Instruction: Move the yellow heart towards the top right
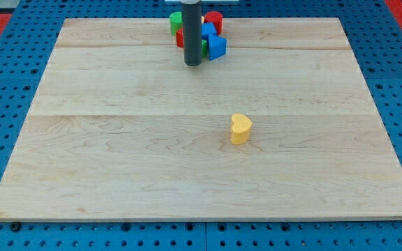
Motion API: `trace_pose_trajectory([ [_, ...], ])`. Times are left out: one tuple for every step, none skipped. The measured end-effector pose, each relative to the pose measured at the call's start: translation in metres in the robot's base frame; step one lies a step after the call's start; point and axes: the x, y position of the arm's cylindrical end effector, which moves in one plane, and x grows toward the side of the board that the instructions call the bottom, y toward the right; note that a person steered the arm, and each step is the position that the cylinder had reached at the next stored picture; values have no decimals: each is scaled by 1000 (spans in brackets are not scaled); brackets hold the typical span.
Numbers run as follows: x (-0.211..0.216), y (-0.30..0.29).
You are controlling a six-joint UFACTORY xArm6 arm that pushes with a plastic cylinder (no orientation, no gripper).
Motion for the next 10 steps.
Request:
trace_pose_trajectory([
  [67,0],
  [134,3],
  [178,27],
  [173,70],
  [153,94],
  [126,133],
  [97,146],
  [65,146],
  [34,146],
  [4,150],
])
